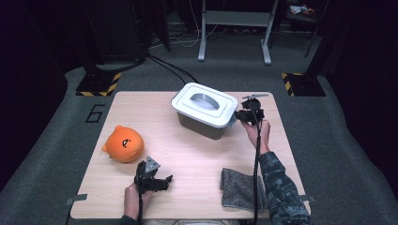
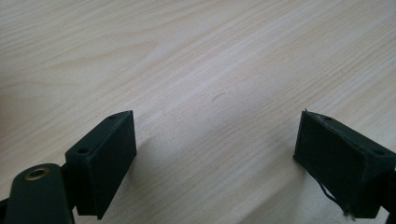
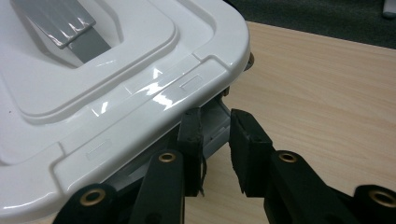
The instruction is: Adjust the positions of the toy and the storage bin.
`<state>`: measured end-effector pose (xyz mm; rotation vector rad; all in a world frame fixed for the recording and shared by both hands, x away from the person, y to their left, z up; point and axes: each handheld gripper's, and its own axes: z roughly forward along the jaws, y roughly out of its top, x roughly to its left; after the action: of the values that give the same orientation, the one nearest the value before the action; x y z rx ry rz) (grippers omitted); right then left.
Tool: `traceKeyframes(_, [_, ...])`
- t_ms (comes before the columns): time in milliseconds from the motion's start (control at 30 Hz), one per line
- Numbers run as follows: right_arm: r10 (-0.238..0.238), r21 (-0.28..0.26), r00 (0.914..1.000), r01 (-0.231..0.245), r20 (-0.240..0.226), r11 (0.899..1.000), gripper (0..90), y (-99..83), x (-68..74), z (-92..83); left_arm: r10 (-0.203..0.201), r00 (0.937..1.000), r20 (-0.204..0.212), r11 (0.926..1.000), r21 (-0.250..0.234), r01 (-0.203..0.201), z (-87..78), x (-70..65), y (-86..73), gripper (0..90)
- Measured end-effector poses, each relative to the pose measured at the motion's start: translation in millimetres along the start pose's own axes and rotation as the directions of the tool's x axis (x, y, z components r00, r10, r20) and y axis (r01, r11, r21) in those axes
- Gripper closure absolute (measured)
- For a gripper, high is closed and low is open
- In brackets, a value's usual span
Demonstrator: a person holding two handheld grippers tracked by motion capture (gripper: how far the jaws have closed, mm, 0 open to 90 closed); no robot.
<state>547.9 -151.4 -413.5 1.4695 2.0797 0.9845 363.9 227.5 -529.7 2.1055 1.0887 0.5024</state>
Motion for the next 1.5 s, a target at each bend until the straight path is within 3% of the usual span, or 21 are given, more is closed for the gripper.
traceKeyframes(867, [-0.009,0.007,0.9999,0.009,0.010,1.000,72.7,-6.1,-8.8,-8.8,-0.004,1.0000,0.001,1.0000,0.001,0.004,-0.1,-0.2,-0.1,12.3])
traceKeyframes(967, [-0.018,0.010,0.9994,0.018,0.029,1.000,61.8,-5.2,-9.9,-10.0,-0.006,1.0000,0.003,1.0000,0.001,0.006,-0.1,-0.3,-0.1,12.3])
traceKeyframes(1100, [-0.043,-0.016,0.9989,0.043,-0.017,0.999,46.8,-4.7,-16.1,-16.8,-0.006,1.0000,0.003,1.0000,0.001,0.006,-0.1,-0.4,-0.1,12.3])
traceKeyframes(1133, [-0.033,-0.019,0.9993,0.033,-0.017,0.999,43.3,-3.5,-14.1,-18.8,-0.006,1.0000,0.003,1.0000,0.002,0.006,-0.1,-0.4,-0.1,12.3])
traceKeyframes(1267, [-0.097,-0.038,0.9941,0.096,-0.048,0.995,34.3,2.8,-7.9,-23.1,-0.007,1.0000,0.003,1.0000,0.001,0.007,-0.1,-0.4,-0.1,12.3])
traceKeyframes(1500, [-0.164,-0.035,0.9814,0.161,-0.100,0.986,26.1,16.4,14.3,-15.8,-0.006,1.0000,0.003,1.0000,0.002,0.006,-0.1,-0.4,-0.1,12.3])
